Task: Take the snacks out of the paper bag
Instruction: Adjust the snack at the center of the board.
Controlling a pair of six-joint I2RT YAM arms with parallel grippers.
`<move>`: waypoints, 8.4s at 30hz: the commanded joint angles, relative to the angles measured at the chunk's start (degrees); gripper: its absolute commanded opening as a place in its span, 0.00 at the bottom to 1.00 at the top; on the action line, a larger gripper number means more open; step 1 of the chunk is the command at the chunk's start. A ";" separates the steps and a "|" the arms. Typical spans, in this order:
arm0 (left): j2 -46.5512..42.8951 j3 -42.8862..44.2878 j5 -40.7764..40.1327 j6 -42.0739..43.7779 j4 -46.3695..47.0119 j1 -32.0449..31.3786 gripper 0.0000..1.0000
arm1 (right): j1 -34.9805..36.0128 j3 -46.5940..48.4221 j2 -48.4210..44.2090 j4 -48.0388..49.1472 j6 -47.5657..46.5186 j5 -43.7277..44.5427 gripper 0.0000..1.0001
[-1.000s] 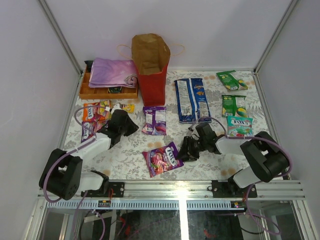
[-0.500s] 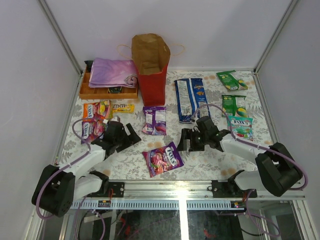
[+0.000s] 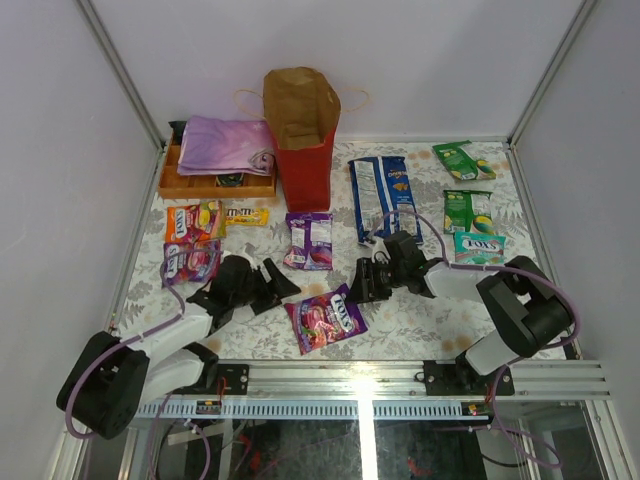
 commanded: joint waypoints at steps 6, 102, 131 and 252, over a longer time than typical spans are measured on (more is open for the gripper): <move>2.87 -6.42 9.10 -1.48 -4.20 -2.57 0.74 | 0.05 0.78 4.94 4.30 0.73 -4.05 0.43; 26.33 26.41 9.95 13.93 4.68 11.32 0.00 | -2.08 36.13 27.20 10.54 10.89 -4.67 0.00; 27.42 18.99 11.05 10.92 8.11 11.06 0.00 | -3.86 39.75 24.08 4.53 3.03 -2.75 0.00; 29.10 32.71 -16.09 14.78 -38.66 32.85 0.38 | -6.67 3.87 9.79 42.56 18.58 -11.37 0.48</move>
